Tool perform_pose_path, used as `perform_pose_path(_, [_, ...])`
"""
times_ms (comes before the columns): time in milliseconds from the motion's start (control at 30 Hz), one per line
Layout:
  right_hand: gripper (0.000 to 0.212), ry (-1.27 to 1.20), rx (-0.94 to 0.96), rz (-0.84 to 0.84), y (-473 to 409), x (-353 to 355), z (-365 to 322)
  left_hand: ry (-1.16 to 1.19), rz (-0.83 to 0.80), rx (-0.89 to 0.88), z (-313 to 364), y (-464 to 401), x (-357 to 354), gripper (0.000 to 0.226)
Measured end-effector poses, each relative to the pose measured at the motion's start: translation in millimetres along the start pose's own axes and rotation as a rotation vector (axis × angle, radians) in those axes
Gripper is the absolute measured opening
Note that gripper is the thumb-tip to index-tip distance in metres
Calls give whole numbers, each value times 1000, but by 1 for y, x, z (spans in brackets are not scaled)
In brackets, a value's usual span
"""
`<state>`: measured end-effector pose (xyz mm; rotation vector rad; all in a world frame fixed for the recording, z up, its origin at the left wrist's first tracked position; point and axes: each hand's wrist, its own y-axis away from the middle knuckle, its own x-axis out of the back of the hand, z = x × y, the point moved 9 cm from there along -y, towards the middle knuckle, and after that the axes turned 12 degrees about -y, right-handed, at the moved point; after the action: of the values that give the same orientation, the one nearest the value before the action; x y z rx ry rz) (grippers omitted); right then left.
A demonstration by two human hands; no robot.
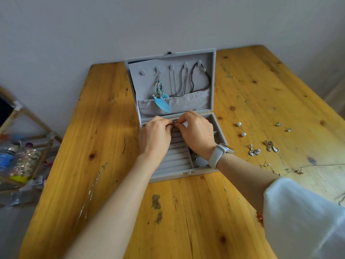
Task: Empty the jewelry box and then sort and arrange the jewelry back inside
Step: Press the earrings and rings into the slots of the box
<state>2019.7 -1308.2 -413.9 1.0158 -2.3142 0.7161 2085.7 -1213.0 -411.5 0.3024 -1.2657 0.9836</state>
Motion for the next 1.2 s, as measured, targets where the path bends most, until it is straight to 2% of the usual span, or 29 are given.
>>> perform_pose_path(100, [17, 53, 49, -25, 2, -4, -3, 28, 31, 16, -3, 1, 1, 20])
perform_pose_path(300, [19, -87, 53, -69, 3, -7, 4, 47, 60, 31, -4, 2, 3, 18])
perform_pose_path(533, [33, -84, 133, -83, 17, 2, -2, 64, 47, 57, -1, 13, 8, 26])
perform_pose_path(767, [25, -140, 199, 73, 55, 53, 0, 156, 187, -84, 51, 72, 28, 25])
perform_pose_path(867, [23, -108, 137, 138, 74, 90, 26, 176, 226, -219, 91, 108, 22, 27])
perform_pose_path(1000, [22, -19, -21, 195, 97, 135, 77, 221, 69, -440, 145, 143, -10, 30])
perform_pose_path(1067, [23, 15, -100, 242, 103, 158, 101, 193, -18, -458, 152, 149, -27, 33])
perform_pose_path(1200, [24, 67, -238, 304, 90, 192, 147, 85, -104, -385, 144, 148, -45, 29])
